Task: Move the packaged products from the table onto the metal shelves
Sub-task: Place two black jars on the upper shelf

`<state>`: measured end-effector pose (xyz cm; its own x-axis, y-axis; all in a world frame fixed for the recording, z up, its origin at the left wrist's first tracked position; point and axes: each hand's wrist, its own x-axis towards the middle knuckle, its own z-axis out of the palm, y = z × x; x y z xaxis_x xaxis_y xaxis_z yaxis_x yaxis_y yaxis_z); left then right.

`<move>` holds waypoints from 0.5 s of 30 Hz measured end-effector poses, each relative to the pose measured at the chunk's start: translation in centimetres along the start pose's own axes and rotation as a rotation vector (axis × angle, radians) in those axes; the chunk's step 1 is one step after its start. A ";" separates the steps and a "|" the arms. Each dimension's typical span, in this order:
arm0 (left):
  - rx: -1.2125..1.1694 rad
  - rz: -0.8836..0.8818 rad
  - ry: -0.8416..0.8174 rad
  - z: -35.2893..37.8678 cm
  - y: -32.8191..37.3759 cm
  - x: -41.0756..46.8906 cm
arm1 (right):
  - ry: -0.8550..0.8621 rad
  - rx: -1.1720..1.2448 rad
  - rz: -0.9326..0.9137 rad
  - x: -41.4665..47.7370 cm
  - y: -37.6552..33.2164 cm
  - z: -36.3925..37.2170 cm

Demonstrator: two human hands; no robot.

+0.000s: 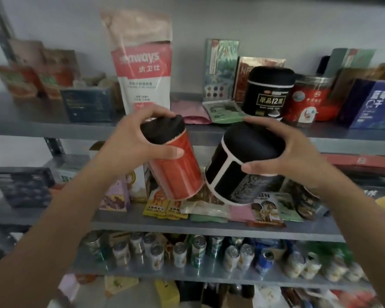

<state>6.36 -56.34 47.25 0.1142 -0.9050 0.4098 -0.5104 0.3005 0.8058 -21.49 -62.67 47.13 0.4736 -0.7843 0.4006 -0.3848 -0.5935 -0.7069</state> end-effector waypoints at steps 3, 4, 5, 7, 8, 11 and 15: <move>0.020 0.075 0.074 -2.1 2.8 1.1 | 0.027 0.015 -0.094 2.3 -3.8 -2.1; 0.032 0.094 0.097 -2.7 3.3 1.6 | 0.032 0.012 -0.116 3.1 -4.9 -2.4; 0.053 0.108 0.118 -3.3 3.7 2.2 | 0.039 0.008 -0.134 3.9 -5.8 -2.7; 0.115 0.132 0.159 -4.4 4.2 3.4 | 0.059 0.006 -0.161 5.6 -7.2 -2.6; 0.148 0.146 0.183 -4.9 4.3 4.0 | 0.070 0.002 -0.169 6.5 -7.8 -2.4; 0.221 0.184 0.256 -6.0 4.3 5.7 | 0.092 -0.017 -0.173 9.6 -8.8 -1.0; 0.359 0.245 0.293 -6.6 3.4 7.1 | 0.065 -0.086 -0.125 13.2 -8.5 2.0</move>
<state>11.03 -59.71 55.72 0.1621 -0.6837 0.7116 -0.8060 0.3243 0.4952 -10.38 -67.60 57.25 0.4710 -0.7118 0.5211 -0.3937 -0.6982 -0.5979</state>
